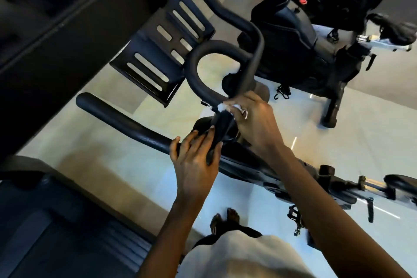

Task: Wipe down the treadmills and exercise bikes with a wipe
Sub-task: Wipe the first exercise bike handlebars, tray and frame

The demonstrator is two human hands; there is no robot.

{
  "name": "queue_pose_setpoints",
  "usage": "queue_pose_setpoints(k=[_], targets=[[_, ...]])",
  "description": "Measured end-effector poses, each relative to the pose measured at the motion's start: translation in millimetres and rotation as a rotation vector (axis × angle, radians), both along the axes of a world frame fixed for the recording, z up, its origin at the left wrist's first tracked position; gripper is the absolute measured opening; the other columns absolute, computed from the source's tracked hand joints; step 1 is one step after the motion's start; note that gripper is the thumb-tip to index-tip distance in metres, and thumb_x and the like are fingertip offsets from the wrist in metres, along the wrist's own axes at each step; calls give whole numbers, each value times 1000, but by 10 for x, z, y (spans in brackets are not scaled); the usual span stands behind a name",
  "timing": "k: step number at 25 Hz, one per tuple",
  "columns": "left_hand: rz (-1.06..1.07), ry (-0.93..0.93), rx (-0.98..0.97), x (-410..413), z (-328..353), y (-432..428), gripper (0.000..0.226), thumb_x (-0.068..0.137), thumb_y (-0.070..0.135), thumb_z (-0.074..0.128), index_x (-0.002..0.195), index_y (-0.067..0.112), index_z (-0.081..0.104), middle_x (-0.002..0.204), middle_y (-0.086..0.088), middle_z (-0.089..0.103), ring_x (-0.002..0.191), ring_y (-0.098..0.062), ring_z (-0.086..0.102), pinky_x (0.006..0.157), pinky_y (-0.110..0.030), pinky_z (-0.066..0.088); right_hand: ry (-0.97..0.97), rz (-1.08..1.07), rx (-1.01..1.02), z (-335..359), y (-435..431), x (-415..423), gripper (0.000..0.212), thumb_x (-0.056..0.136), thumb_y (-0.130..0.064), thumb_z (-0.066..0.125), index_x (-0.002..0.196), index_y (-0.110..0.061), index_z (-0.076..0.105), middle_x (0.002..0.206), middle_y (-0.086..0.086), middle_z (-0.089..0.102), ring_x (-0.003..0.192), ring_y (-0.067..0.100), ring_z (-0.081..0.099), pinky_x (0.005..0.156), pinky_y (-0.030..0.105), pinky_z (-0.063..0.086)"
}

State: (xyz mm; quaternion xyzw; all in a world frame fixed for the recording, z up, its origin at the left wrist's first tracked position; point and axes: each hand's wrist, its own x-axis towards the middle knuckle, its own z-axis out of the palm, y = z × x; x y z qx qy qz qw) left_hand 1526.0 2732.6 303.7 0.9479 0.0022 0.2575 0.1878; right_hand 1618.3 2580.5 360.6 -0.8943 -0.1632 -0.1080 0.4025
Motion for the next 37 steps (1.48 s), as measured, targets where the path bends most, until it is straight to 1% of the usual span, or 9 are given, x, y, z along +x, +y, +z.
queue_pose_setpoints(k=[4, 7, 10, 16, 19, 26, 29, 34, 37], targets=[[23, -39, -13, -13, -29, -33, 37, 97, 37, 61, 129, 18, 68, 116, 2, 74, 126, -24, 57, 113, -49, 25, 21, 67, -34, -23, -164, -80, 18, 96, -15, 65, 108, -22, 76, 105, -9, 67, 93, -3, 59, 82, 2, 40], [72, -48, -17, -11, -49, -80, 35, 96, 36, 63, 126, 18, 70, 114, 1, 74, 129, -26, 55, 116, -52, 22, -33, 103, -57, 29, -52, 149, 16, 94, -10, 65, 102, -16, 78, 100, -5, 68, 89, -11, 56, 81, -4, 33], [137, -36, -23, -21, -35, -161, 35, 97, 38, 63, 125, 20, 71, 114, 1, 75, 134, -28, 50, 120, -55, 18, -53, 128, -46, 50, 110, 496, 15, 93, -6, 64, 100, -11, 76, 101, 3, 69, 94, 6, 58, 82, -5, 30], [351, -38, -83, 37, -49, -482, 34, 97, 37, 62, 128, 22, 69, 116, 3, 73, 139, -30, 45, 120, -58, 16, 1, 450, 62, -6, -135, 751, 12, 92, -11, 68, 100, -16, 76, 103, -7, 67, 97, 1, 62, 89, 20, 53], [461, -17, -120, 94, -48, -689, 36, 98, 38, 61, 132, 26, 66, 123, 3, 70, 146, -30, 35, 123, -54, 9, 26, 571, 75, -35, -203, 860, 13, 88, -13, 75, 101, -16, 76, 104, -5, 65, 96, 7, 65, 89, 25, 56], [651, 9, -157, 250, 5, -962, 36, 98, 39, 62, 133, 31, 63, 126, 3, 69, 145, -27, 36, 124, -49, 7, -6, 707, 87, 98, 61, 1035, 13, 92, -16, 70, 103, -14, 76, 102, -4, 65, 88, 2, 60, 83, 2, 41], [678, 3, -151, 252, -15, -1001, 36, 98, 38, 64, 133, 30, 63, 131, 2, 66, 148, -25, 32, 124, -52, 9, 49, 782, 21, 86, -138, 1093, 13, 91, -13, 70, 101, -19, 77, 101, -8, 65, 87, -1, 60, 87, 8, 46], [718, -43, -131, 281, -38, -1048, 37, 97, 38, 63, 133, 28, 64, 138, -1, 62, 150, -26, 28, 124, -50, 10, -25, 753, 19, 186, 207, 1204, 16, 94, -18, 68, 108, -14, 74, 112, 0, 64, 98, 10, 62, 93, 20, 49], [734, -59, -129, 305, -41, -1067, 37, 96, 38, 64, 131, 27, 66, 135, -1, 64, 150, -27, 28, 125, -48, 8, -25, 776, -3, 217, 220, 1230, 16, 93, -17, 68, 108, -13, 74, 112, 1, 64, 99, 10, 61, 93, 17, 47]])
